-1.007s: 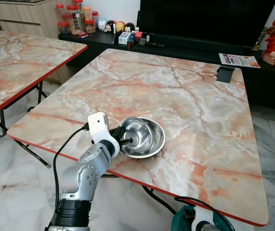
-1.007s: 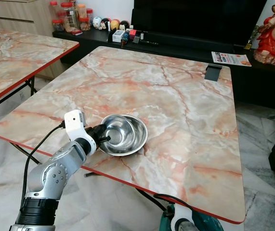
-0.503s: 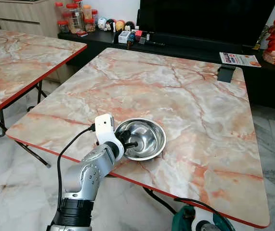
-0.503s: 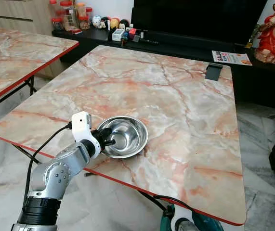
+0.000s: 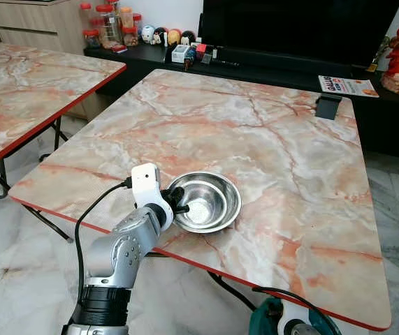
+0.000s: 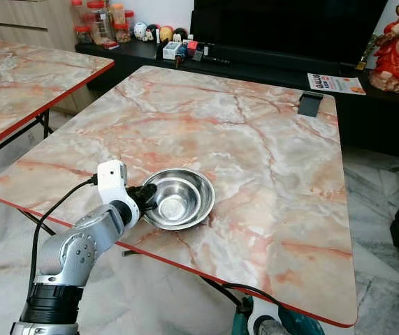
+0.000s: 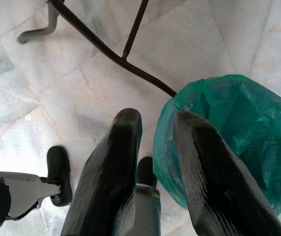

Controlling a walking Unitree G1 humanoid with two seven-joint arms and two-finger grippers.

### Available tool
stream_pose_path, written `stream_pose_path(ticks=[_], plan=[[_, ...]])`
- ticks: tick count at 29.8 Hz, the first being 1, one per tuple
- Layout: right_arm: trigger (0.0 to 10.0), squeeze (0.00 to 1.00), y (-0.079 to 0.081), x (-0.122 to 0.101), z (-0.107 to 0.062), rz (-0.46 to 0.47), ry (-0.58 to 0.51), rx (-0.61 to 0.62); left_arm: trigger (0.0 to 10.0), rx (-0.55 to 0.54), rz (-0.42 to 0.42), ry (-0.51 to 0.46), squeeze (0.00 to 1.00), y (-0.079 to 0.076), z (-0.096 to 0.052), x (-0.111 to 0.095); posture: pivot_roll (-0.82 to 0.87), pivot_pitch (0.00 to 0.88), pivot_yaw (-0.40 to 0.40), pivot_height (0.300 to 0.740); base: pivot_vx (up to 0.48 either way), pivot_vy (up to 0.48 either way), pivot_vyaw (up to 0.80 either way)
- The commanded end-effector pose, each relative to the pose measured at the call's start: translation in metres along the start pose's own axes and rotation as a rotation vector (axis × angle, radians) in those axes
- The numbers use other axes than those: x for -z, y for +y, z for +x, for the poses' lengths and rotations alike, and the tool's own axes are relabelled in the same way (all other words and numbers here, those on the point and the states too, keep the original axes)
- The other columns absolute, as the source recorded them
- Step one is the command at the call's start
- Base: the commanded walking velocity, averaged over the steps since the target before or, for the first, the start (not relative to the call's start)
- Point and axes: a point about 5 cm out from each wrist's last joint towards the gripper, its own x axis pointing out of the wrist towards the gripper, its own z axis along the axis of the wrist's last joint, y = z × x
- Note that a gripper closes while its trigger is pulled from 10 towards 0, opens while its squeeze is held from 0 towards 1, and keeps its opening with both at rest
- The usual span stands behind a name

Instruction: Setting the table

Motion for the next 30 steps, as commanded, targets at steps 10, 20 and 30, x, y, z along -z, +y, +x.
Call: stream_pose_path(ticks=[10,20,30], plan=[[10.0,0.0,0.001,-0.008,0.002,-0.001,-0.017,-0.002,10.0,-0.022,0.262,-0.122,0.0,0.001,-0.007,-0.033,0.07,0.0,-0.04,0.74,0.0,0.0,0.0],[10.0,0.0,0.002,-0.007,0.002,0.0,-0.017,-0.006,10.0,-0.075,0.252,-0.515,0.0,0.02,-0.032,-0.086,0.07,0.0,-0.036,0.74,0.0,0.0,0.0],[10.0,0.0,0.007,-0.011,0.003,0.02,-0.037,-0.016,10.0,-0.442,0.391,-0.526,0.0,0.101,-0.041,-0.025,0.07,0.0,-0.022,0.74,0.0,0.0,0.0]])
